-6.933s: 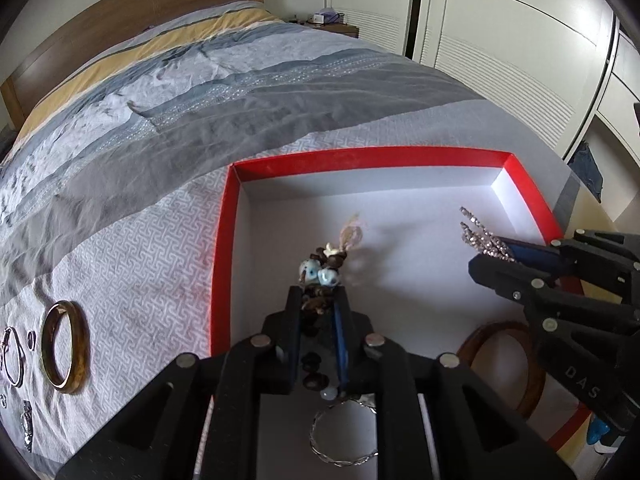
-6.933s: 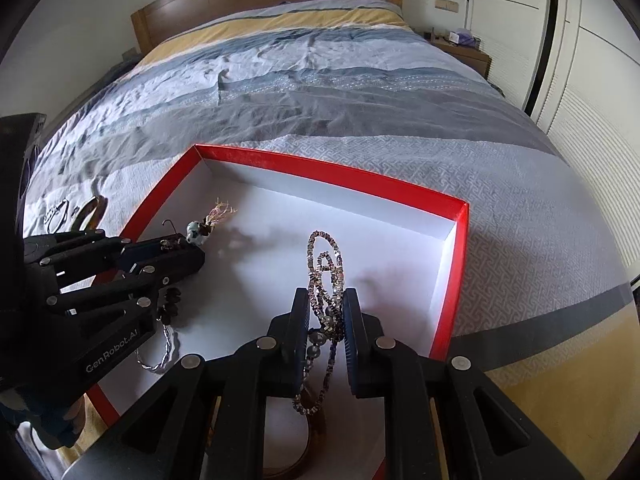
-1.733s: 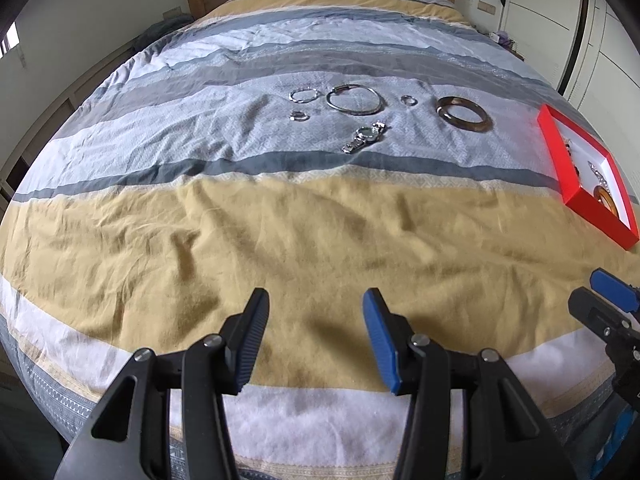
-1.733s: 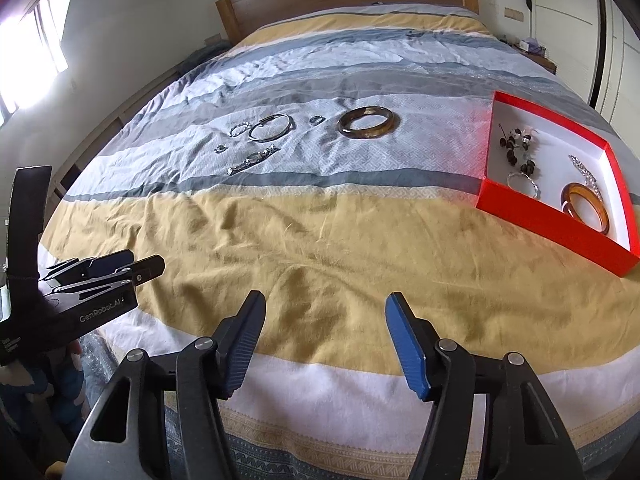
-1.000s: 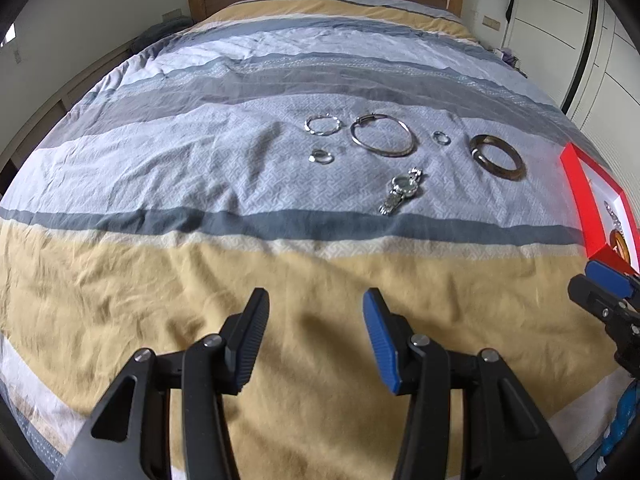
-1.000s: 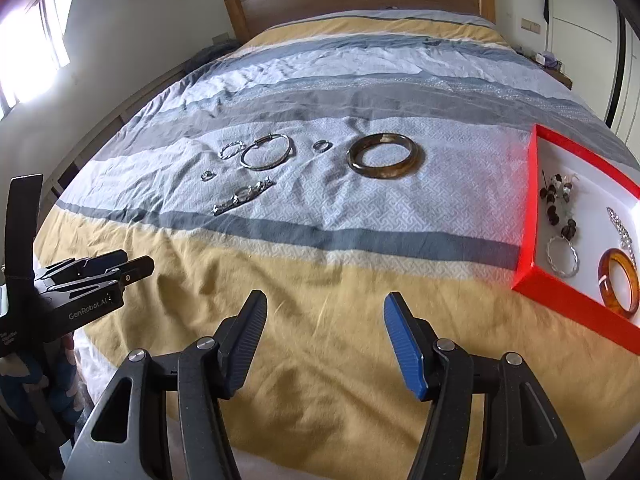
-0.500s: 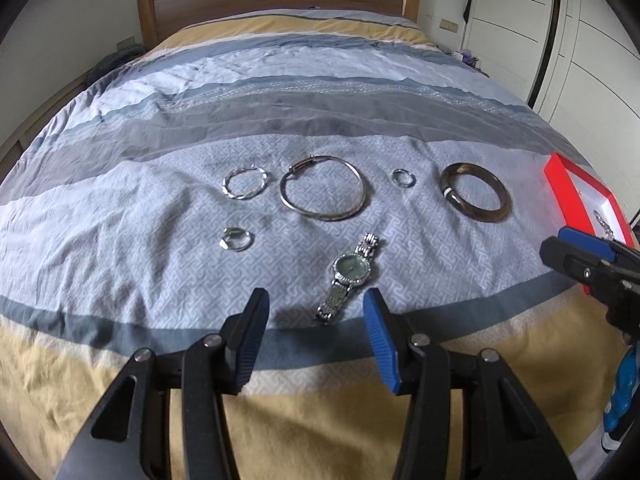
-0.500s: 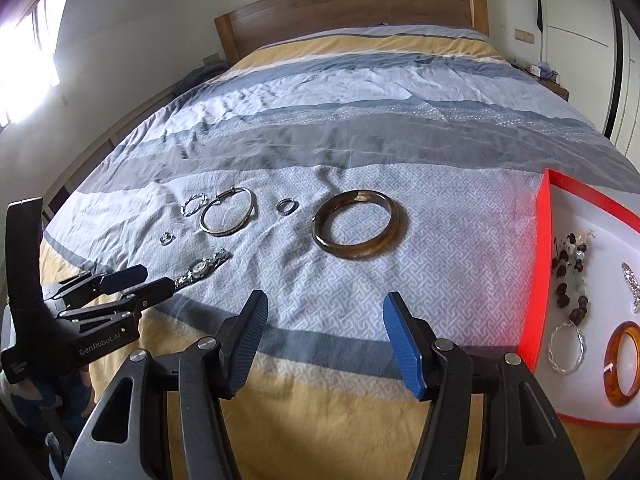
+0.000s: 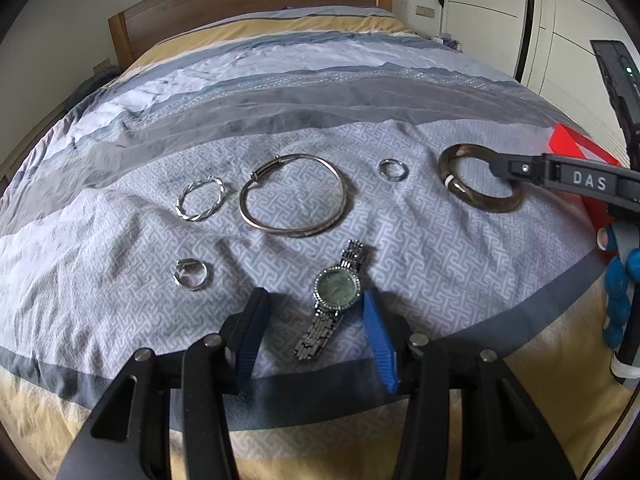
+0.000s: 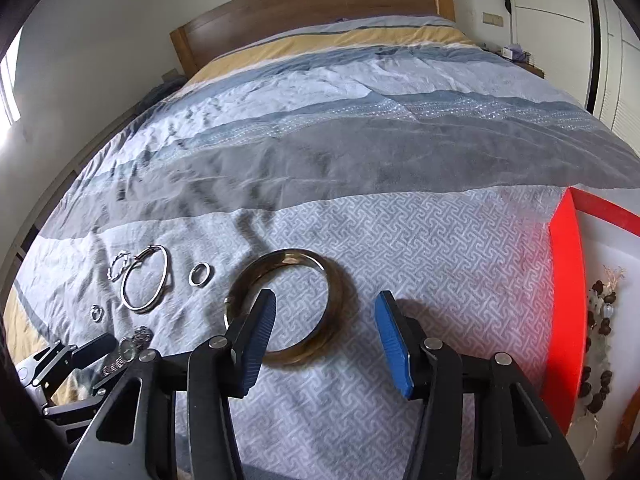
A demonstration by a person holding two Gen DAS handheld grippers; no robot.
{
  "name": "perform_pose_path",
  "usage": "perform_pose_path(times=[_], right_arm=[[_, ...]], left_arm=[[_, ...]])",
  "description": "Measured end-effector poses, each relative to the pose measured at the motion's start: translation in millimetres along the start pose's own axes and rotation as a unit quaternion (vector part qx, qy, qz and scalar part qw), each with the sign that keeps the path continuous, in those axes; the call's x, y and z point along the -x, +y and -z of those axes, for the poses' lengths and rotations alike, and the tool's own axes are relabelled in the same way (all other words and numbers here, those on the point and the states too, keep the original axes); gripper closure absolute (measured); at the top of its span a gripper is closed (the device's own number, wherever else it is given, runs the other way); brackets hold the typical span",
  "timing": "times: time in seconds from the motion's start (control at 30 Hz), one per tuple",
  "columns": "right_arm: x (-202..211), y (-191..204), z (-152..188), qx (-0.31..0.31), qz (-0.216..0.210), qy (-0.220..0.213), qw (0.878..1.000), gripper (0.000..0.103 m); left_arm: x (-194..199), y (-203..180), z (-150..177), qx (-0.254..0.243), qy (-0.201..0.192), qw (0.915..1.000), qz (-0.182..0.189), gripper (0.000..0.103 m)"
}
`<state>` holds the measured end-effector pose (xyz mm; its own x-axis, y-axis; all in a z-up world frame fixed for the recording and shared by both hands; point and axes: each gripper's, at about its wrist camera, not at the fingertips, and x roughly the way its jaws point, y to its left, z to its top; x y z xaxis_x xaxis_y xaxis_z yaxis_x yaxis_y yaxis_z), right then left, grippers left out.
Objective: Organize jewelry
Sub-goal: 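Grasp the green-faced silver watch with the left tool while the right tool grasps the brown bangle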
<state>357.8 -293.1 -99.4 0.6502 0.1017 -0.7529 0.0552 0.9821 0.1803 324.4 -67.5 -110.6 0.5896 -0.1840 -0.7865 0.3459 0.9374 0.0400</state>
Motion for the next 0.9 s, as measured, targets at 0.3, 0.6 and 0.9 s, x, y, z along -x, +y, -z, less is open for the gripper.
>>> perform_pose_path(times=[0.3,0.6,0.9], right_arm=[[-24,-3,-2,0.008,0.001,0.021,1.000,0.067],[-23,3,3,0.022,0.008,0.029,0.999,0.092],[33,0,3,0.009,-0.010,-0.017,1.000,0.093]], left_arm=[[-10,5,-8,0.018,0.002,0.9989,0.044,0.073],[0,-1,-7,0.016,0.002,0.9990,0.041,0.081],[38,-5,-13,0.037,-0.011,0.9986,0.037,0.081]])
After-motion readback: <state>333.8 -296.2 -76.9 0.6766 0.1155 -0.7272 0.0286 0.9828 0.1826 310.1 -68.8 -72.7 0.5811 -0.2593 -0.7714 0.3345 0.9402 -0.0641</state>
